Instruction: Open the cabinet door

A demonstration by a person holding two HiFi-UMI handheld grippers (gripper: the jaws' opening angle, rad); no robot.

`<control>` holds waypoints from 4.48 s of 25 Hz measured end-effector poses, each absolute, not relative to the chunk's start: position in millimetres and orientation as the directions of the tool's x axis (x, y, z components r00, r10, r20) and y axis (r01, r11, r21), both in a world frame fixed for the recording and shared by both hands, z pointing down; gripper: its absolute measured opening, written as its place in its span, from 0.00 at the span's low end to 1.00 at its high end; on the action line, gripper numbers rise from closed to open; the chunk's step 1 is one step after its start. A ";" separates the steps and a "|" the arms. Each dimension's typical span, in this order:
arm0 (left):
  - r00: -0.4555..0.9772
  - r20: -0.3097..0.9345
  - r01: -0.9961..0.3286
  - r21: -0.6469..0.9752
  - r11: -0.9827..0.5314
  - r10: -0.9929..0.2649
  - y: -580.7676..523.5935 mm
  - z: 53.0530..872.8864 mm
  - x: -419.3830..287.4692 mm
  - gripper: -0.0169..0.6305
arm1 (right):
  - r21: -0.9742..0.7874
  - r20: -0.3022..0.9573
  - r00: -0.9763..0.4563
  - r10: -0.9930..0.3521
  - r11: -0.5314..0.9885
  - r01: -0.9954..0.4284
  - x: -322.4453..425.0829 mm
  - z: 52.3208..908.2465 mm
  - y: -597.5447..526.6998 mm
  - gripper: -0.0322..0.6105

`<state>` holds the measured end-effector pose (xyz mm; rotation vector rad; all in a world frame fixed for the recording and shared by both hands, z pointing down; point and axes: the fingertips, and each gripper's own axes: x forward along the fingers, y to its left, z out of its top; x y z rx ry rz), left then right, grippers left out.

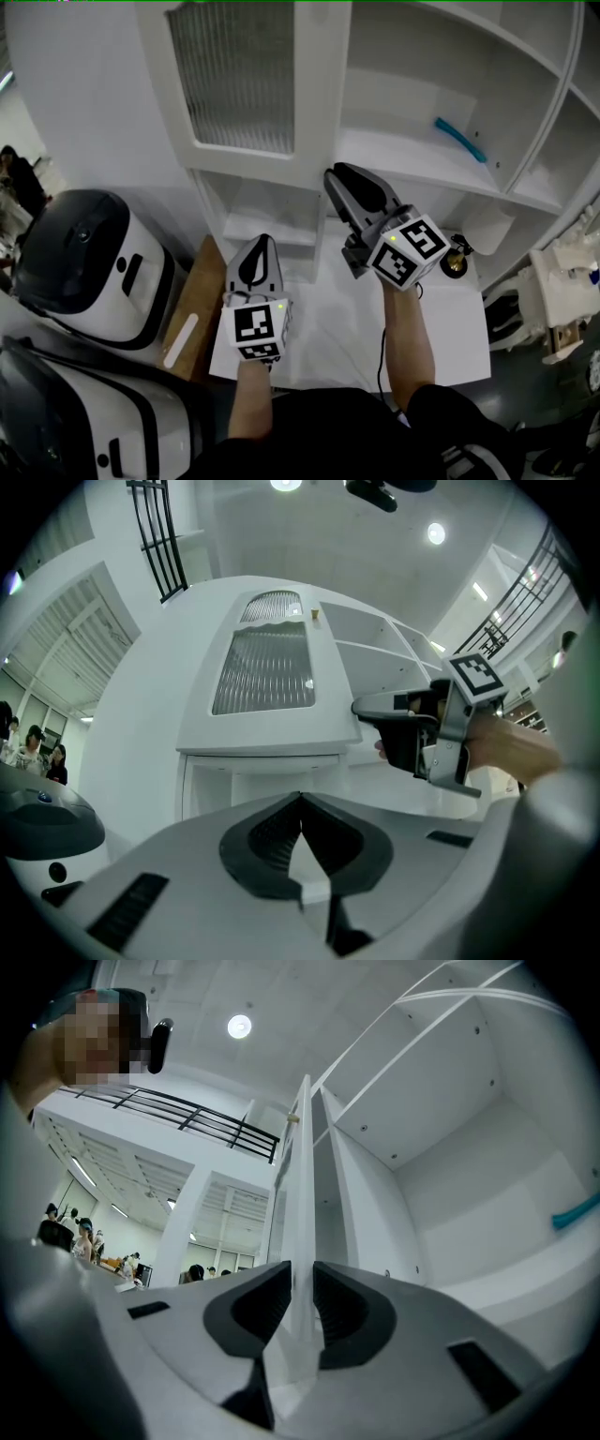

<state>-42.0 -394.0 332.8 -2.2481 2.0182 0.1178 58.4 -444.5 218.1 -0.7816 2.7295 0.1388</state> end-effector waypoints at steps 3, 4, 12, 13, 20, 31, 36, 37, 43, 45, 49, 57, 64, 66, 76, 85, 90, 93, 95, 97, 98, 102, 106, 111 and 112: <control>0.116 -0.139 -0.993 -0.041 -0.111 -0.983 -390.0 330.9 -42.9 0.05 | 0.014 -0.310 -0.807 -0.503 0.846 -0.533 57.2 217.0 -438.0 0.17; 0.117 -0.140 -0.993 -0.041 -0.112 -0.983 -388.5 330.6 -43.5 0.05 | 0.013 -0.311 -0.806 -0.503 0.846 -0.533 56.9 216.8 -435.8 0.17; 0.128 -0.139 -0.992 -0.025 -0.126 -0.982 -383.9 330.3 -46.7 0.05 | 0.001 -0.303 -0.805 -0.509 0.845 -0.535 54.3 217.4 -420.6 0.17; 0.134 -0.140 -0.991 -0.022 -0.132 -0.981 -383.3 330.2 -45.4 0.05 | 0.000 -0.302 -0.804 -0.511 0.844 -0.536 54.3 217.6 -418.5 0.17; 0.186 -0.123 -0.982 -0.002 -0.187 -0.975 -377.9 336.6 -48.7 0.05 | -0.014 -0.311 -0.776 -0.549 0.819 -0.574 49.7 217.6 -400.9 0.16; 0.304 -0.115 -0.951 0.021 -0.308 -0.946 -355.9 339.5 -62.7 0.05 | -0.037 -0.322 -0.688 -0.650 0.735 -0.677 40.0 216.8 -368.4 0.16; 0.334 -0.120 -0.940 0.031 -0.339 -0.935 -345.1 340.2 -72.5 0.05 | -0.037 -0.320 -0.664 -0.676 0.709 -0.704 32.4 216.7 -351.5 0.16; 0.338 -0.120 -0.938 0.035 -0.344 -0.933 -342.2 339.9 -73.9 0.05 | -0.035 -0.319 -0.661 -0.679 0.706 -0.708 30.7 216.9 -347.7 0.16; 0.360 -0.133 -0.928 0.046 -0.369 -0.923 -327.5 337.4 -82.8 0.05 | -0.021 -0.314 -0.649 -0.693 0.688 -0.725 21.5 217.0 -330.7 0.16; 0.364 -0.135 -0.927 0.045 -0.373 -0.921 -323.8 337.8 -86.7 0.05 | -0.019 -0.311 -0.651 -0.693 0.689 -0.724 17.6 217.8 -325.6 0.16; 0.374 -0.139 -0.922 0.046 -0.384 -0.917 -318.3 336.4 -90.5 0.05 | -0.008 -0.314 -0.657 -0.686 0.694 -0.720 9.8 216.4 -313.6 0.16; 0.389 -0.148 -0.916 0.044 -0.399 -0.909 -302.1 334.5 -103.6 0.05 | 0.021 -0.312 -0.644 -0.698 0.673 -0.740 -8.6 216.9 -291.6 0.16; 0.390 -0.142 -0.917 0.028 -0.398 -0.910 -281.4 336.5 -128.1 0.05 | 0.039 -0.333 -0.620 -0.710 0.647 -0.761 -29.2 215.7 -271.0 0.16; 0.386 -0.140 -0.919 0.027 -0.393 -0.912 -274.4 337.7 -138.0 0.05 | 0.033 -0.335 -0.630 -0.701 0.659 -0.751 -37.9 216.1 -264.6 0.16; 0.323 -0.138 -0.946 -0.021 -0.323 -0.936 -236.0 339.7 -196.9 0.05 | 0.105 -0.359 -0.617 -0.700 0.627 -0.772 -92.1 215.6 -233.5 0.17; 0.215 -0.141 -0.976 0.013 -0.219 -0.966 -210.4 347.5 -258.9 0.05 | 0.249 -0.317 -0.658 -0.683 0.610 -0.752 -160.5 217.4 -216.3 0.18; 0.144 -0.142 -0.988 0.038 -0.151 -0.979 -202.9 349.5 -294.7 0.05 | 0.209 -0.314 -0.700 -0.641 0.672 -0.710 -186.6 219.7 -216.7 0.19; 0.100 -0.141 -0.994 0.019 -0.104 -0.985 -197.3 348.8 -310.6 0.05 | 0.209 -0.309 -0.719 -0.622 0.693 -0.690 -201.9 219.9 -218.3 0.19; 0.087 -0.139 -0.996 0.014 -0.090 -0.986 -193.9 349.7 -316.5 0.05 | 0.204 -0.313 -0.728 -0.611 0.705 -0.679 -210.6 220.3 -219.0 0.19; 0.089 -0.139 -0.996 0.014 -0.091 -0.986 -192.0 350.2 -316.7 0.05 | 0.193 -0.324 -0.726 -0.606 0.709 -0.678 -213.6 220.7 -219.2 0.20; 0.091 -0.140 -0.996 0.014 -0.094 -0.986 -191.5 349.9 -316.0 0.05 | 0.184 -0.332 -0.724 -0.605 0.711 -0.679 -213.6 220.7 -219.5 0.20; 0.094 -0.142 -0.995 0.017 -0.098 -0.985 -190.4 348.0 -315.0 0.05 | 0.154 -0.356 -0.721 -0.594 0.724 -0.672 -211.5 223.2 -217.1 0.20; 0.118 -0.136 -0.992 0.025 -0.123 -0.984 -193.5 351.0 -309.0 0.05 | 0.133 -0.365 -0.709 -0.603 0.720 -0.681 -201.4 233.3 -209.8 0.20; 0.173 -0.116 -0.983 0.035 -0.178 -0.978 -199.0 359.1 -289.3 0.05 | 0.113 -0.322 -0.707 -0.630 0.716 -0.689 -192.2 257.8 -201.2 0.18; 0.185 -0.112 -0.981 0.038 -0.190 -0.976 -199.6 361.0 -285.0 0.05 | 0.106 -0.302 -0.702 -0.645 0.709 -0.697 -190.0 265.5 -200.9 0.16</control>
